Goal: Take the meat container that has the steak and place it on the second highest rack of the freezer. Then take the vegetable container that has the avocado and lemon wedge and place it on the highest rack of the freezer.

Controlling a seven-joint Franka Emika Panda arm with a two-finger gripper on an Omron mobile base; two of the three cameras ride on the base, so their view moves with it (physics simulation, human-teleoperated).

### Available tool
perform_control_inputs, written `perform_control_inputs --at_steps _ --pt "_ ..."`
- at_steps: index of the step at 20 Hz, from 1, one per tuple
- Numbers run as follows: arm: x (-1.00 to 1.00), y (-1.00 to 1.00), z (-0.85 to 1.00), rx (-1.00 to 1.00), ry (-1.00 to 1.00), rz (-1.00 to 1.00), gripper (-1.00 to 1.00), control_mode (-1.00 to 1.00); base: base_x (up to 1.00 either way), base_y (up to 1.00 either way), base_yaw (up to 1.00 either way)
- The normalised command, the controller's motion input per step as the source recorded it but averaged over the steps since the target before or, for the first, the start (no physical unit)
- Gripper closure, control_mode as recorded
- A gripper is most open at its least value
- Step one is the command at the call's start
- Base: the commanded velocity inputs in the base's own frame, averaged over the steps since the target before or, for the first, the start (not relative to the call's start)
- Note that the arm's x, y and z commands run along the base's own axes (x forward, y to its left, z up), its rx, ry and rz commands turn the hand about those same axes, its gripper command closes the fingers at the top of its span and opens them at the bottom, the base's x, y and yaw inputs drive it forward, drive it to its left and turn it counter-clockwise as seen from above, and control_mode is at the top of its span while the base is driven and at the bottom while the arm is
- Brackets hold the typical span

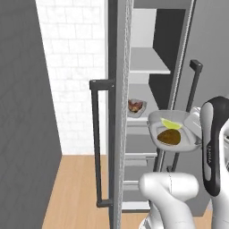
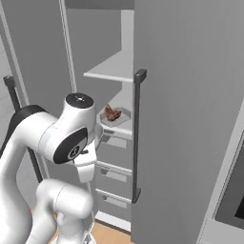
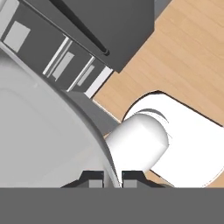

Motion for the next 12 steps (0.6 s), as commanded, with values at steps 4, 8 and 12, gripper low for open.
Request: perform_control_inputs --at_steps 4,8,12 --pt "0.00 0.00 0.00 0.00 0.00 0.00 1.00 1.00 -0.43 0.00 0.00" --pt "0.00 0.00 0.00 0.00 0.00 0.00 1.00 1.00 0.11 -0.15 0.02" --pt "0.00 0.00 0.00 0.00 0.00 0.00 1.00 1.00 0.37 -0.40 0.21"
